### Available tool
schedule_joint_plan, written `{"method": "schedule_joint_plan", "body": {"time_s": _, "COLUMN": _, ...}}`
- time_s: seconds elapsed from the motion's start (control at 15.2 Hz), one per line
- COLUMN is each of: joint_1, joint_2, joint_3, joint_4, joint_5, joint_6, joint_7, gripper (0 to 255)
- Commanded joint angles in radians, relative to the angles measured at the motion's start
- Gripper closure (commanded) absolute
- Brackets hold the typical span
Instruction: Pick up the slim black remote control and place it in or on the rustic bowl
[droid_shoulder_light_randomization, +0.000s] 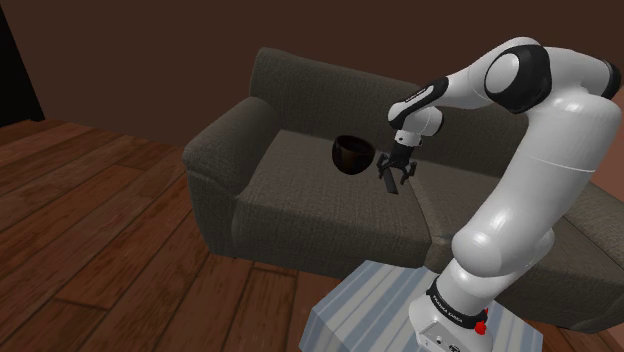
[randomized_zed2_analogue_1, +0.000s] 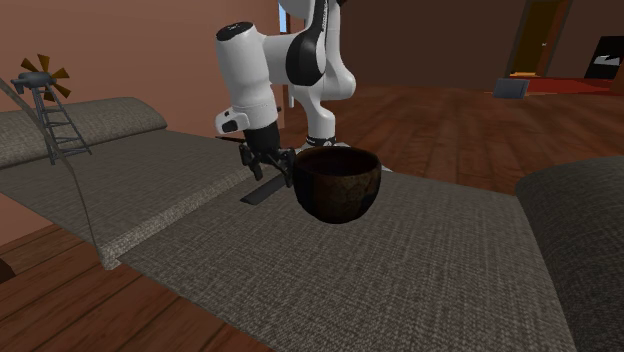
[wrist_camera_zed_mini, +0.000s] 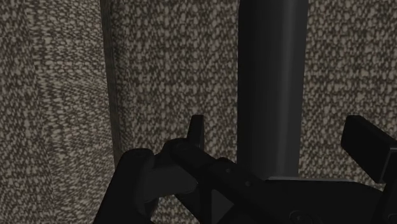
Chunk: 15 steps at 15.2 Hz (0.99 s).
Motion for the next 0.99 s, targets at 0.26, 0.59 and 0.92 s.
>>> {"method": "schedule_joint_plan", "body": {"time_s": 0.26, "joint_1": 0.0, "joint_2": 0.0, "joint_3": 0.0, "joint_4": 0.0, "joint_5": 0.0, "joint_6": 0.001, "joint_7": 0.0, "gripper": 255}}
{"method": "schedule_joint_plan", "body": {"time_s": 0.59, "joint_1": 0.0, "joint_2": -0.004, "joint_3": -0.001, "joint_4": -0.001, "joint_5": -0.002, "joint_6": -0.003, "joint_7": 0.001, "gripper": 255}}
{"method": "schedule_joint_plan", "body": {"time_s": 0.92, "joint_1": 0.001, "joint_2": -0.009, "joint_3": -0.001, "joint_4": 0.004, "joint_5": -0.005, "joint_6": -0.012, "joint_7": 0.004, "gripper": 255}}
